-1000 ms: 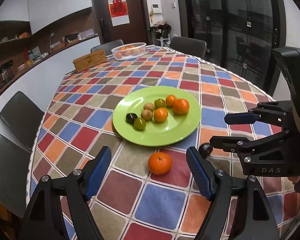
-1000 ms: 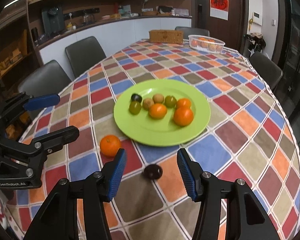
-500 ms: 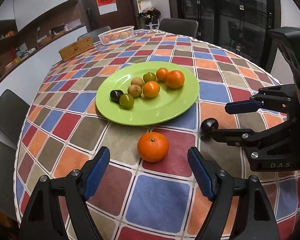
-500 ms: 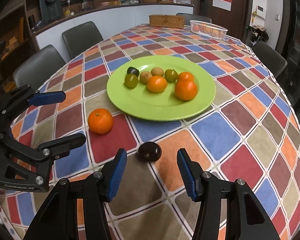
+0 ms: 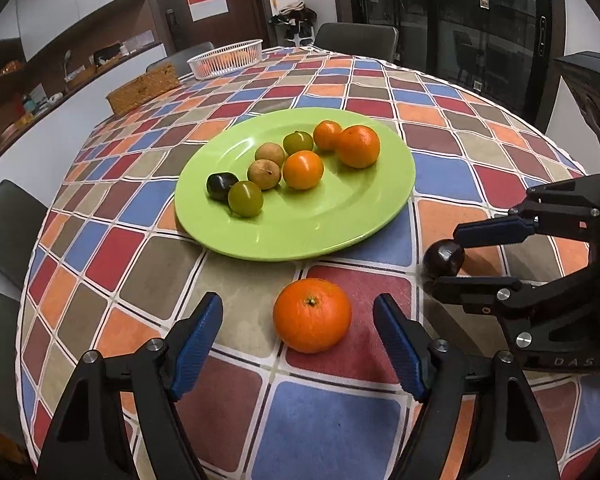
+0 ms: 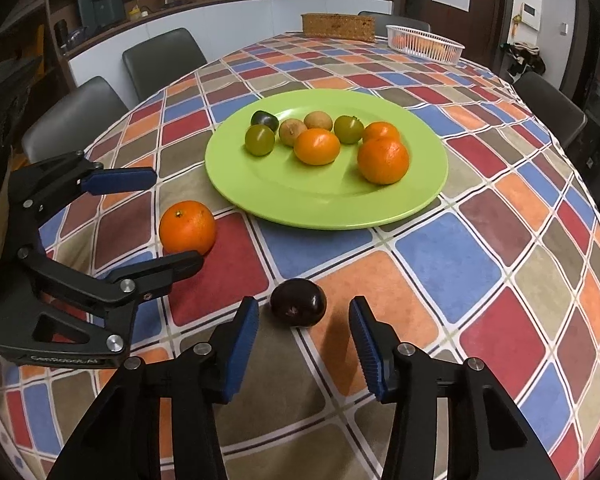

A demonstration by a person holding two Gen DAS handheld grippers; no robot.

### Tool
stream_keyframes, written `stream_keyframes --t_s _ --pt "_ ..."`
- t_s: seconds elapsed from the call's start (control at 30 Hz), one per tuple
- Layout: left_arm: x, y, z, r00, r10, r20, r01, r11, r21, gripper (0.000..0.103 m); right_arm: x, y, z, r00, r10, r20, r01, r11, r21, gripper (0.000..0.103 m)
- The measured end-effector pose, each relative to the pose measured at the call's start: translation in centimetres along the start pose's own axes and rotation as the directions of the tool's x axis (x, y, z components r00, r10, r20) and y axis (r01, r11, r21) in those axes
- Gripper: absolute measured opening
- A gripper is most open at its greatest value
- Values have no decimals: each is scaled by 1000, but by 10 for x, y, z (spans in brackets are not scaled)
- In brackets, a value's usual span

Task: Organize fruits
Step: 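Grasp a large mandarin with the left tool while the right tool grasps a dark plum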

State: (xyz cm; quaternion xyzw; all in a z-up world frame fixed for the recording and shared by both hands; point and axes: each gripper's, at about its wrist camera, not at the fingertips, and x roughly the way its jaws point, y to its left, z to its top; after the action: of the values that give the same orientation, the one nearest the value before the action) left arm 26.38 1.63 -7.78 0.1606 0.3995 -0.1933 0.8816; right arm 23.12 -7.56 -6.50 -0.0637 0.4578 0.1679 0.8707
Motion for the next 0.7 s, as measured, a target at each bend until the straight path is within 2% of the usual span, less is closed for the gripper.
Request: stream_keyframes --t_s 0.13,0.2,0.33,0.4,0.7 --pt "5 2 1 1000 -22 -19 22 1000 -18 61 3 0 1 1000 8 -4 -8 1000 5 43" --pt "8 3 1 999 -35 -26 34 999 -26 55 5 -1 2 1000 18 -9 -18 1000 10 37" --pt "12 5 1 996 -73 -42 70 996 -53 41 7 0 2 1000 25 -12 -25 1000 14 35" --pt "12 4 1 996 -74 -43 72 996 -60 41 7 -1 3 1000 28 -12 -28 999 17 31" --pt "3 2 0 996 -77 -39 74 994 -85 41 2 -4 4 999 39 1 -39 999 34 30"
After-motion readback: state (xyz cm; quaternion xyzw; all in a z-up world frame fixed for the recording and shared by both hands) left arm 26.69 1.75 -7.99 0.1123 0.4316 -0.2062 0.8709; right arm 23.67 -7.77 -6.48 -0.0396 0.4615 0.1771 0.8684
